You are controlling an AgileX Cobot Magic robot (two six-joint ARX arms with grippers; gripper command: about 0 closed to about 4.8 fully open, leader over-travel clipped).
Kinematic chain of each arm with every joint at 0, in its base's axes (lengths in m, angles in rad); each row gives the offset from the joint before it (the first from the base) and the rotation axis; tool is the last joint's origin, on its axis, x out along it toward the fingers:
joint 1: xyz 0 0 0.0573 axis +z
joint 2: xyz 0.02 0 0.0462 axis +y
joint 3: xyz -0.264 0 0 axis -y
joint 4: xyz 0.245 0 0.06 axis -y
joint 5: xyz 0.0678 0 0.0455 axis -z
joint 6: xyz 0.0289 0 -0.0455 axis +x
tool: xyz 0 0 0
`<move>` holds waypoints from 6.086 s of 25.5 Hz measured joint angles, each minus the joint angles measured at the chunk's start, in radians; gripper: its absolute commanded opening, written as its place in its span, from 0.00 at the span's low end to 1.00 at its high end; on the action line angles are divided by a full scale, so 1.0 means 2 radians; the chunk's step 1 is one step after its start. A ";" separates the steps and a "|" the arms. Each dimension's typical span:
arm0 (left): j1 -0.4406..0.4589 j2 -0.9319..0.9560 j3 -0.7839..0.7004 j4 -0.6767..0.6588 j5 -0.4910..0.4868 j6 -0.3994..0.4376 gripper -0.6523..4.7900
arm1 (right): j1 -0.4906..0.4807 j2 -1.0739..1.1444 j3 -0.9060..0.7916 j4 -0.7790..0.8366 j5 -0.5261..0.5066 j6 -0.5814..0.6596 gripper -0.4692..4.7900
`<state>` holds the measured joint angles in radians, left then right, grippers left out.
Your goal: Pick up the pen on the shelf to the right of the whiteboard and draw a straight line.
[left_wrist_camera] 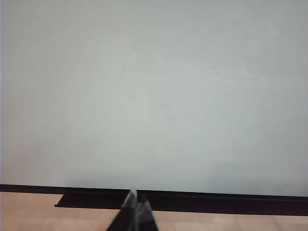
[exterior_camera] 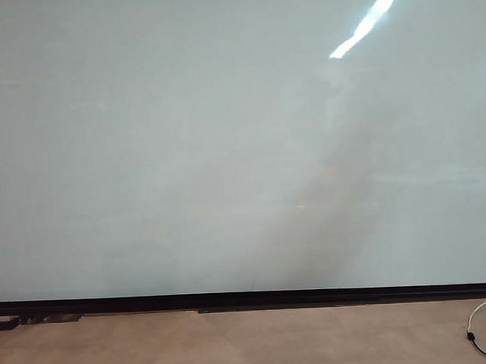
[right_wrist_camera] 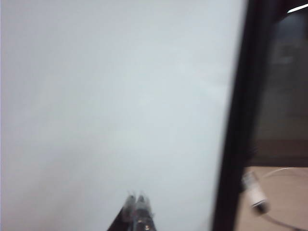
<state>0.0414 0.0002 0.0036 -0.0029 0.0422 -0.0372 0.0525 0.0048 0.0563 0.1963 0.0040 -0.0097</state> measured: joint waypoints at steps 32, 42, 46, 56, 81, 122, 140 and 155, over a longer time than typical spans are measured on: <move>0.000 0.000 0.000 -0.016 0.001 -0.001 0.11 | -0.344 0.571 0.140 0.353 -0.332 0.062 0.73; 0.000 0.000 0.000 -0.019 0.053 -0.009 0.11 | -0.288 0.775 0.140 0.527 -0.293 0.046 0.87; 0.000 0.000 0.000 -0.019 0.093 -0.014 0.11 | -0.290 0.824 0.141 0.582 -0.284 0.036 0.87; 0.000 0.000 0.000 -0.026 0.110 -0.013 0.11 | -0.291 0.922 0.208 0.597 -0.314 0.030 0.87; 0.000 0.000 0.000 -0.031 0.110 0.015 0.11 | -0.296 0.985 0.260 0.600 -0.350 0.002 0.82; 0.000 0.000 0.000 -0.044 0.110 0.032 0.11 | -0.290 1.001 0.302 0.601 -0.356 0.004 0.76; 0.000 0.000 0.000 -0.046 0.110 0.044 0.11 | -0.290 1.001 0.302 0.601 -0.358 0.005 0.58; 0.000 0.000 0.000 -0.046 0.110 0.044 0.11 | -0.290 1.001 0.308 0.602 -0.367 0.006 0.58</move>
<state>0.0414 0.0002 0.0036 -0.0948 0.2615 0.0517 -0.5274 2.0071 0.6731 1.3994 -0.7307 0.0029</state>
